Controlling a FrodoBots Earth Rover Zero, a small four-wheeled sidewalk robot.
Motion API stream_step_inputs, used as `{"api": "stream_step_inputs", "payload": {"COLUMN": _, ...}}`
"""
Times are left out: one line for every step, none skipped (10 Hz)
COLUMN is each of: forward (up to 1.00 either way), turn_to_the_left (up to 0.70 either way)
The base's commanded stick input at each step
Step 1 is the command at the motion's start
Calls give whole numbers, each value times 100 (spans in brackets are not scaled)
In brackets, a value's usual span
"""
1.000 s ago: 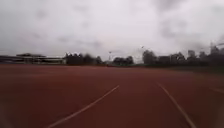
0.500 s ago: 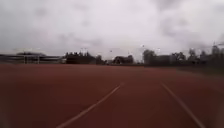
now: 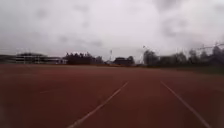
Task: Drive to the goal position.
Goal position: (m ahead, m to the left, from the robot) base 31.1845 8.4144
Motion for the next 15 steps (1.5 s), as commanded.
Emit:
{"api": "stream_step_inputs", "payload": {"forward": 50, "turn_to_the_left": 0}}
{"api": "stream_step_inputs", "payload": {"forward": 50, "turn_to_the_left": 0}}
{"api": "stream_step_inputs", "payload": {"forward": 50, "turn_to_the_left": 0}}
{"api": "stream_step_inputs", "payload": {"forward": 50, "turn_to_the_left": 0}}
{"api": "stream_step_inputs", "payload": {"forward": 50, "turn_to_the_left": 0}}
{"api": "stream_step_inputs", "payload": {"forward": 50, "turn_to_the_left": 0}}
{"api": "stream_step_inputs", "payload": {"forward": 50, "turn_to_the_left": 0}}
{"api": "stream_step_inputs", "payload": {"forward": 50, "turn_to_the_left": 0}}
{"api": "stream_step_inputs", "payload": {"forward": 50, "turn_to_the_left": 0}}
{"api": "stream_step_inputs", "payload": {"forward": 50, "turn_to_the_left": 0}}
{"api": "stream_step_inputs", "payload": {"forward": 50, "turn_to_the_left": 0}}
{"api": "stream_step_inputs", "payload": {"forward": 50, "turn_to_the_left": 0}}
{"api": "stream_step_inputs", "payload": {"forward": 50, "turn_to_the_left": 0}}
{"api": "stream_step_inputs", "payload": {"forward": 50, "turn_to_the_left": 0}}
{"api": "stream_step_inputs", "payload": {"forward": 50, "turn_to_the_left": 0}}
